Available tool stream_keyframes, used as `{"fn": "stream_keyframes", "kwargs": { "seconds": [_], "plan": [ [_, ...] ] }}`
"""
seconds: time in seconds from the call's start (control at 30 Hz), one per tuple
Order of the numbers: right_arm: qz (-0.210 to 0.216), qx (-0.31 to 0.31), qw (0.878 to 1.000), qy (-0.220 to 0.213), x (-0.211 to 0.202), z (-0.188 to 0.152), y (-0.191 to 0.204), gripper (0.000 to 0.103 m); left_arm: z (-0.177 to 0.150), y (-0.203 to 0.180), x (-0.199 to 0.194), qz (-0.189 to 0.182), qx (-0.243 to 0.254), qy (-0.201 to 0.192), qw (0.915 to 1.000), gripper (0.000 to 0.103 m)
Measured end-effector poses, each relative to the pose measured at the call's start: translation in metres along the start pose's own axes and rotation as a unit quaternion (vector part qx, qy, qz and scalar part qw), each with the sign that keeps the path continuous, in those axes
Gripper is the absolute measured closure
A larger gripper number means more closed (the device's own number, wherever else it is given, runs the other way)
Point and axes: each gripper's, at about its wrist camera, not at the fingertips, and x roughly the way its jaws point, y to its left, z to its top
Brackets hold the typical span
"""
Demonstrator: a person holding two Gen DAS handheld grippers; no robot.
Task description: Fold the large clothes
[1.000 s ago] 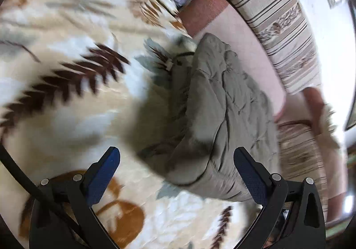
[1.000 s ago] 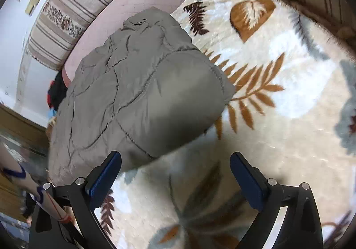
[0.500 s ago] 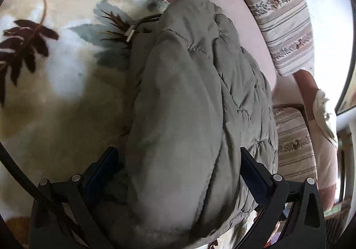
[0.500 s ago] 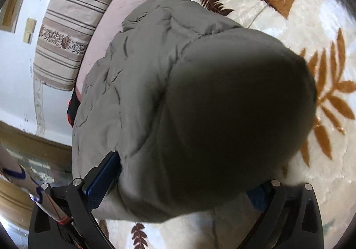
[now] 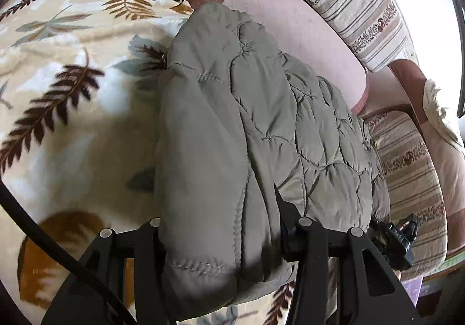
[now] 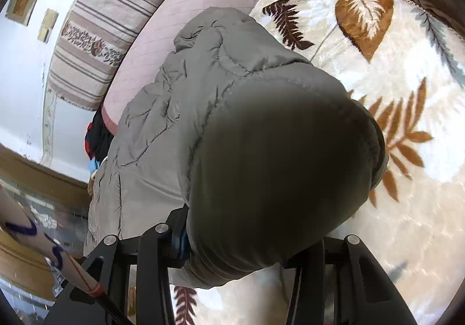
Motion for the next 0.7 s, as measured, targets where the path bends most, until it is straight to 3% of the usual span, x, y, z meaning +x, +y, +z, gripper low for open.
{"fn": "stream_keyframes", "kwargs": {
  "seconds": [0.27,0.43,0.6,0.7],
  "plan": [
    [-0.013,-0.013,1.000,0.012,-0.021,-0.043,-0.007,0.056,-0.027,0.026,-0.014,0.008,-0.013,0.002,0.9999,0.053],
    [-0.034,-0.028,0.999,0.007,-0.023,-0.049,0.002,0.053,-0.028,0.022,-0.022,0.040,-0.005,-0.009,0.9992,0.046],
    [-0.066,-0.028,0.997,-0.003,-0.027,-0.053,0.005,0.035,-0.034,0.023,-0.036,0.047,-0.008,-0.017,0.9987,0.045],
    [-0.073,-0.027,0.997,-0.003,-0.032,-0.056,0.003,0.029,-0.037,0.027,-0.047,0.052,-0.014,-0.024,0.9983,0.041]
  ]
}}
